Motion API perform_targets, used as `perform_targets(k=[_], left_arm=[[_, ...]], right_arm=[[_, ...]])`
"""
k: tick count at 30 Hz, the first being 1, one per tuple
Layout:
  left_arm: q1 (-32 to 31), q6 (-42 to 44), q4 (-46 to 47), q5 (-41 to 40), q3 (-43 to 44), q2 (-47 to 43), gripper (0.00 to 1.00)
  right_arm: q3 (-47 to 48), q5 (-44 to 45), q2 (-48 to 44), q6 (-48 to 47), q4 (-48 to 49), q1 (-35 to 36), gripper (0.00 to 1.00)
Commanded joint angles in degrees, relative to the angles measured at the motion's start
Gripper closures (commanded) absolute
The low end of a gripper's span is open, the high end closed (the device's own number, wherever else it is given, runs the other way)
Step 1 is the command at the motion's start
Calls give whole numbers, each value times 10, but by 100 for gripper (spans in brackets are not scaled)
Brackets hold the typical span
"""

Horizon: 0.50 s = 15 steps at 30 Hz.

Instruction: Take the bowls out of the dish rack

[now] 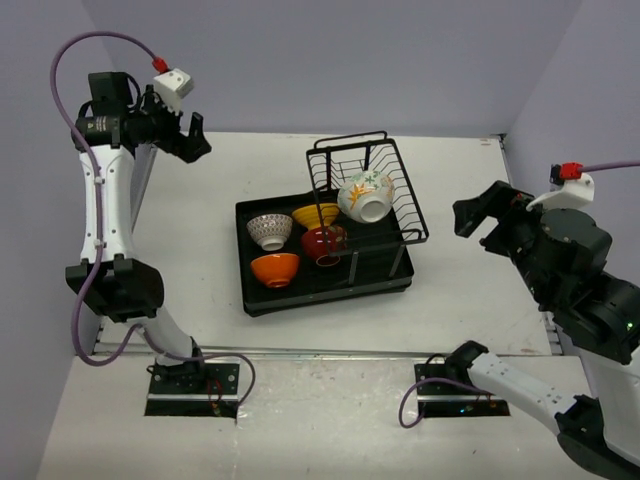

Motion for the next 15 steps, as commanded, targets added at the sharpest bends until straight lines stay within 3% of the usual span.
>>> perform_targets(k=[1, 3, 9, 15], left_arm=[[12, 94, -169, 139, 92, 29, 0], [13, 135, -236, 171, 134, 52, 0], [12, 229, -236, 200, 46, 13, 0], [12, 276, -236, 197, 27, 49, 0]], right_arm=[[5, 18, -4, 21, -29, -1, 1], [0, 6, 3, 28, -39, -1, 1], [18, -21, 37, 38, -78, 0, 1], [35, -21, 52, 48, -109, -1, 1]])
